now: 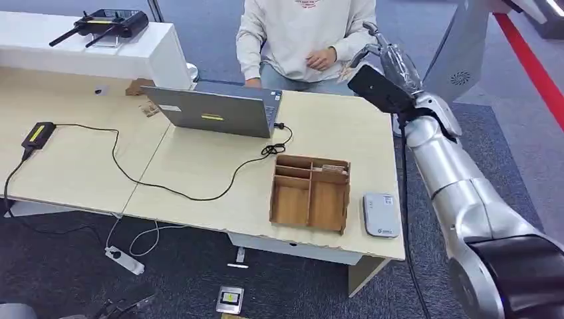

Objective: Pass the card to the sensor for recognition and then transmit it.

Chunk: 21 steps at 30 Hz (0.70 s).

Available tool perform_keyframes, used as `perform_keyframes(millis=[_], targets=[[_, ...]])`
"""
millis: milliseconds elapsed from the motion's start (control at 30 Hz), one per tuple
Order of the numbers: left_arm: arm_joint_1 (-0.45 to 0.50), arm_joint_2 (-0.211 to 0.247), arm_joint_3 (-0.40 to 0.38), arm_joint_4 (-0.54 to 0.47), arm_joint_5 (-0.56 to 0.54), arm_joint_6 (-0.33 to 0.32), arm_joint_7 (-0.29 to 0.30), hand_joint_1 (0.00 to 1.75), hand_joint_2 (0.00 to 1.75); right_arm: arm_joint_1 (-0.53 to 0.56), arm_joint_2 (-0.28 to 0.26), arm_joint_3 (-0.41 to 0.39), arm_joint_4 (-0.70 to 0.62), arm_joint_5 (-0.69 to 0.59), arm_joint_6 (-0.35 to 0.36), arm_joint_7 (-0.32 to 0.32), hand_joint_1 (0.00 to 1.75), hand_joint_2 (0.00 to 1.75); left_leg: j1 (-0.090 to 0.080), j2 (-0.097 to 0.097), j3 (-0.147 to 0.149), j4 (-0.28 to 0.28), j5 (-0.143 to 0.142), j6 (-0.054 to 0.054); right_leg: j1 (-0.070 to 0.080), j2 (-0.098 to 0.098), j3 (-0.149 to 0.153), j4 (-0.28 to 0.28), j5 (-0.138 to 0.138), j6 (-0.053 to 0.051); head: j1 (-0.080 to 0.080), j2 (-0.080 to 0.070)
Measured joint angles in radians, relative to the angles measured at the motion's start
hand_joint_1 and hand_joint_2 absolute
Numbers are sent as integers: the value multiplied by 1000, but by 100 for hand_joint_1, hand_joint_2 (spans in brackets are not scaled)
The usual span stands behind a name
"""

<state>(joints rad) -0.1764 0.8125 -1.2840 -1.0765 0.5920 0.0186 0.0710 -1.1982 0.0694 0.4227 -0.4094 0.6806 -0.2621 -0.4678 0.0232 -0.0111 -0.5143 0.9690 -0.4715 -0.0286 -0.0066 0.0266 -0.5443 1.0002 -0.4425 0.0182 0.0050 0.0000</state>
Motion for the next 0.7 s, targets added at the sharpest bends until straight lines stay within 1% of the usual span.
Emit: perform_keyframes(millis=[67,133,200,267,333,400,433,500,600,633,667,700], targets=[[2,1,1,-7,24,31,5,0,175,3,-18,9,-13,-15,21,20,175,175,0,0,0,0,0,0,0,0,0,0,0,0,0,0],[3,1,3,-23,51,57,32,0,175,0,-42,21,-30,-31,47,47,175,175,0,0,0,0,0,0,0,0,0,0,0,0,0,0],[3,4,4,-38,66,65,53,0,175,1,-64,38,-43,-43,56,60,175,175,0,0,0,0,0,0,0,0,0,0,0,0,0,0],[5,14,5,-67,83,87,102,0,175,5,-82,55,-52,-49,62,75,175,175,0,0,0,0,0,0,0,0,0,0,0,0,0,0],[9,29,10,-99,95,114,140,0,175,12,-99,71,-58,-43,60,92,175,175,0,0,0,0,0,0,0,0,0,0,0,0,-1,0],[15,38,15,-127,103,149,171,0,175,23,-117,95,-59,-8,55,130,175,175,0,0,0,0,0,0,0,0,0,0,0,0,0,0],[18,40,19,-134,106,153,179,0,175,29,-125,109,-59,9,50,145,175,175,0,0,0,0,0,0,0,0,0,0,0,0,0,0],[22,57,27,-172,115,143,201,0,175,44,-145,139,-59,43,29,163,175,175,0,0,0,0,0,0,0,0,0,0,0,0,-1,0],[24,71,33,-206,119,144,212,0,175,54,-159,164,-59,53,23,167,175,175,0,0,0,0,0,0,0,0,0,0,0,0,0,0],[25,76,34,-219,120,153,213,0,175,56,-165,178,-58,58,23,174,175,175,0,0,0,0,0,0,0,0,0,0,0,0,0,0],[26,76,36,-224,120,161,210,0,175,58,-172,191,-57,62,23,181,175,175,0,0,0,0,0,0,0,0,0,0,0,0,-1,0],[28,76,39,-224,122,155,199,0,175,60,-177,203,-54,66,23,185,175,175,0,0,0,0,0,0,0,0,0,0,0,0,0,0]])
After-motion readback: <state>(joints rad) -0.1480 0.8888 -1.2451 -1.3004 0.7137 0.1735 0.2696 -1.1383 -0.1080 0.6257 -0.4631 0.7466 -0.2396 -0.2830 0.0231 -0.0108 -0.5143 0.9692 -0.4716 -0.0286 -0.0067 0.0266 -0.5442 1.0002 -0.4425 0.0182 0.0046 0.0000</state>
